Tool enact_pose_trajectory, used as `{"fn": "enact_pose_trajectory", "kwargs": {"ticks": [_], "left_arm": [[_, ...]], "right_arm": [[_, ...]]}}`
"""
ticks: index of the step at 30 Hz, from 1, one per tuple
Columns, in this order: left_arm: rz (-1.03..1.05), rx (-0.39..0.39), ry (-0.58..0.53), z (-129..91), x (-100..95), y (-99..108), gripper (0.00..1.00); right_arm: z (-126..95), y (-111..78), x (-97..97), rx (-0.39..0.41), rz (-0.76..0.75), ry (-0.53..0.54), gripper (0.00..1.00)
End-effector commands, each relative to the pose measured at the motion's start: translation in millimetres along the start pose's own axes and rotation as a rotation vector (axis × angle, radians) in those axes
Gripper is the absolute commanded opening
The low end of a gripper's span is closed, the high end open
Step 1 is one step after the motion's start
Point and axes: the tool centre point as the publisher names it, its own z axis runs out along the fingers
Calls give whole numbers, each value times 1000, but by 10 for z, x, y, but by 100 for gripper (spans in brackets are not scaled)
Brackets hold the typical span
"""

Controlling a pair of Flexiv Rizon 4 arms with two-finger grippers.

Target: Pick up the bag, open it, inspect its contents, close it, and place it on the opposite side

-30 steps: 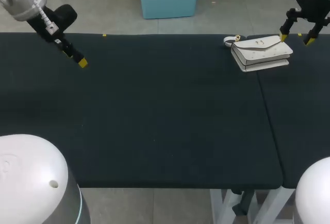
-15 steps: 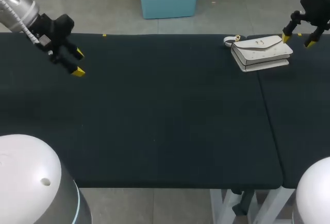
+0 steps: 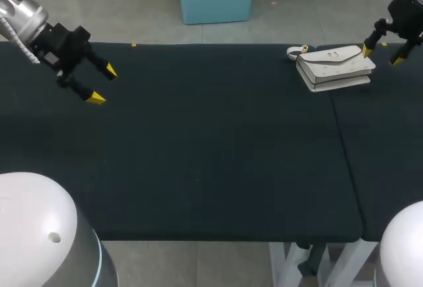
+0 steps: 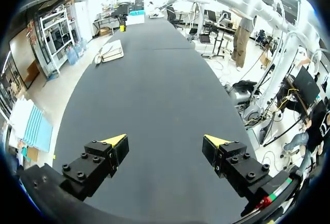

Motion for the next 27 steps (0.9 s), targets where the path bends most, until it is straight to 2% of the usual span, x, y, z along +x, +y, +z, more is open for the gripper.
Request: {"fn": "enact_pose_trajectory", "kwargs": {"ticks": [1, 14, 27], "left_arm": [[-32, -17, 19, 28, -104, 21, 100], [-31, -66, -24, 157, -186, 97, 100], [-31, -66, -24, 157, -186, 97, 100]], "right_arm": [[53, 120, -63, 45, 2, 15, 100], [240, 260, -203, 49, 19, 43, 100], [468, 582, -385, 58, 52, 79, 100]]}}
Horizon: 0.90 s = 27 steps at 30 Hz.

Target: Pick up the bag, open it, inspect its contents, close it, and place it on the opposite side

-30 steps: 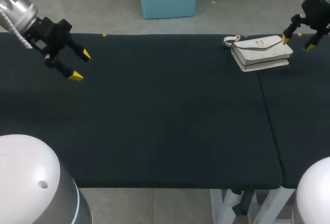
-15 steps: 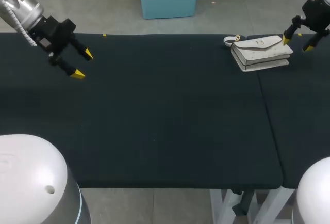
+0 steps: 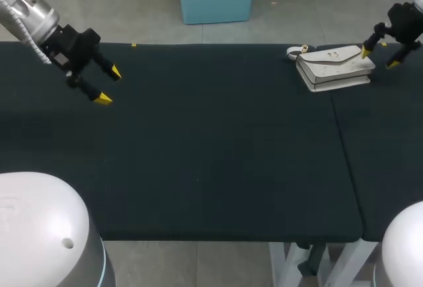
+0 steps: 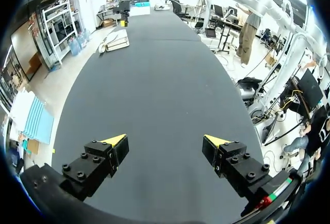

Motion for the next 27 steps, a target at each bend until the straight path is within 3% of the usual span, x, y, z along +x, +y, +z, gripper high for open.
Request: {"fn": "enact_pose_trajectory", "kwargs": {"ticks": [1, 10, 14, 17, 23, 24, 26, 27], "left_arm": [[1, 2, -1, 4, 2, 5, 100], [1, 2, -1, 4, 2, 5, 100], [1, 2, -1, 4, 2, 5, 100], [1, 2, -1, 4, 2, 5, 100], [1, 2, -1, 4, 2, 5, 100], [1, 2, -1, 4, 2, 5, 100], [1, 2, -1, 4, 2, 5, 100], [1, 2, -1, 4, 2, 5, 100]], "right_arm": [[115, 212, -92, 69, 5, 27, 100], [247, 343, -124, 96, 13, 53, 98], [264, 351, -106, 103, 14, 61, 74], [281, 352, -94, 112, 12, 62, 48], [341, 316, -60, 128, 5, 74, 32], [346, 310, -55, 130, 5, 80, 27], [362, 272, -20, 132, 6, 92, 0], [365, 252, -2, 130, 5, 106, 0]]}}
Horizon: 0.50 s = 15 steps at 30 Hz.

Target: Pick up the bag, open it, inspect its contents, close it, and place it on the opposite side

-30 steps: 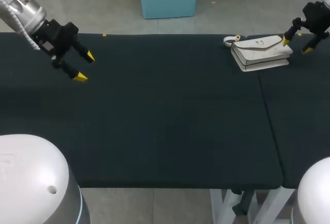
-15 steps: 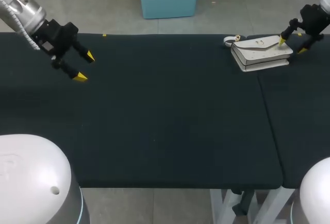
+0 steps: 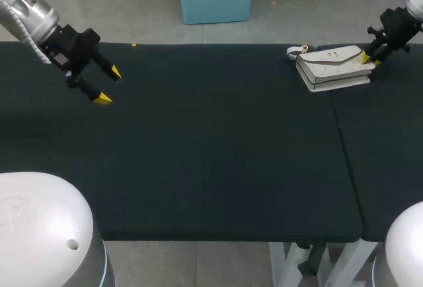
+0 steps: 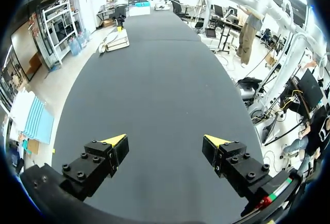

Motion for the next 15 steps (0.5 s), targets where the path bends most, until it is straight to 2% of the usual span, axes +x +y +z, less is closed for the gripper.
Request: {"fn": "enact_pose_trajectory", "kwargs": {"ticks": [1, 8, 15], "left_arm": [[1, 2, -1, 6, -4, 5, 100], [1, 2, -1, 6, -4, 5, 100], [1, 2, -1, 6, -4, 5, 100]], "right_arm": [[20, 4, 7, 87, -2, 28, 0], [45, -189, 174, 67, -1, 55, 0], [67, -380, 470, 27, -11, 81, 0]]}}
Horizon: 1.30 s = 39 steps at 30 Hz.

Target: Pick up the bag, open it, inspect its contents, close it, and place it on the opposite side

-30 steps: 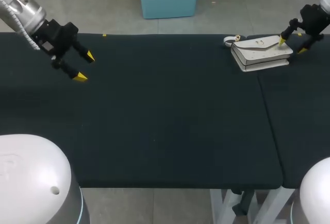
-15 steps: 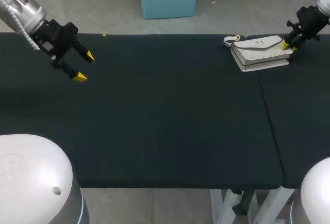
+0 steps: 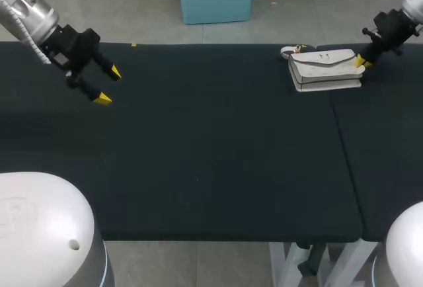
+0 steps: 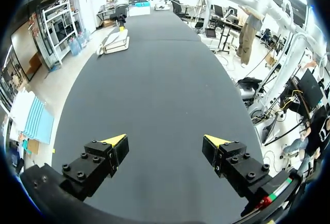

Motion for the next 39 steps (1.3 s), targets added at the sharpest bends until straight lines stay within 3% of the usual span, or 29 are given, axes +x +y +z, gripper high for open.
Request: {"fn": "enact_pose_trajectory", "kwargs": {"ticks": [1, 11, 28, 30, 39], "left_arm": [[1, 2, -1, 9, -5, 6, 100], [1, 2, -1, 9, -5, 6, 100], [1, 2, -1, 9, -5, 6, 100], [1, 2, -1, 9, -5, 6, 100], [1, 2, -1, 9, -5, 6, 100]], "right_arm": [[50, -180, 175, -44, -5, -11, 0], [160, -361, 438, -86, 20, 10, 0], [160, -361, 438, -86, 20, 10, 0], [210, -463, 508, -81, 14, 80, 0], [393, -783, 749, -79, 26, 143, 0]]}}
